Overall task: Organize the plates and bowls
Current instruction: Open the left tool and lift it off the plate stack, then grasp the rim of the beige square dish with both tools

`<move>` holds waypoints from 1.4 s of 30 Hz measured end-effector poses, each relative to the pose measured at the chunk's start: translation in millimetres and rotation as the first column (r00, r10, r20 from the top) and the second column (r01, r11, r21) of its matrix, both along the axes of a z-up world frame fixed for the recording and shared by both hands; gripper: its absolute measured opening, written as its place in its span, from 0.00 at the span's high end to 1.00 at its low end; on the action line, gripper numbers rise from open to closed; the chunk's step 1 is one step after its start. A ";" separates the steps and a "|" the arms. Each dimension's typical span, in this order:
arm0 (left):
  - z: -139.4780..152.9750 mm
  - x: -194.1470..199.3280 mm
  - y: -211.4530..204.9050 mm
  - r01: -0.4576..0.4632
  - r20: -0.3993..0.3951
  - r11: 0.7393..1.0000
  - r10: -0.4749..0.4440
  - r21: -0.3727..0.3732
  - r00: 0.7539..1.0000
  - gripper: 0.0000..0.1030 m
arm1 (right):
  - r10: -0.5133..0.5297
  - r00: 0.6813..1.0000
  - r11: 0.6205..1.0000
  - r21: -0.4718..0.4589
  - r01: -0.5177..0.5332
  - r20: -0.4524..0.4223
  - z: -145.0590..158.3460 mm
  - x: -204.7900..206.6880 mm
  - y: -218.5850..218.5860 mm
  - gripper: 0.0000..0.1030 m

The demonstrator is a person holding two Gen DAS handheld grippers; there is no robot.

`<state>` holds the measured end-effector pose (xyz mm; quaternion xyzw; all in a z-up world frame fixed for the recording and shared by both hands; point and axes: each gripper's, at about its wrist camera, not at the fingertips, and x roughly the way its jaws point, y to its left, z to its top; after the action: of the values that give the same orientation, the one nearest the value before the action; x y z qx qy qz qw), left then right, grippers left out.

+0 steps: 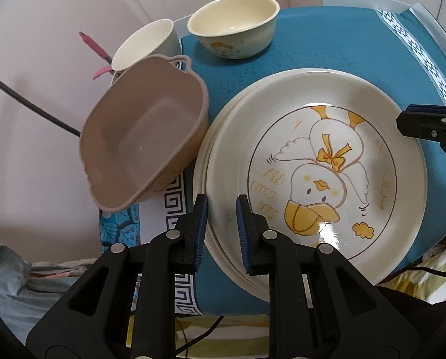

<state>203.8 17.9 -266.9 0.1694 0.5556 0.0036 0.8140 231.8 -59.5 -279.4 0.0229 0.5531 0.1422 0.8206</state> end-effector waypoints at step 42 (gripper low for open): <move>6.2 42.5 186.6 -0.436 -0.071 0.720 0.477 -0.540 0.876 0.14 | 0.390 0.920 0.919 0.080 -0.387 -0.032 11.0 114.4 153.3 0.03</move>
<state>246.3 204.6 -260.7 -0.2092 0.5279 0.0537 0.8214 346.2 93.8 -268.4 -0.0544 0.5604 0.3212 0.7615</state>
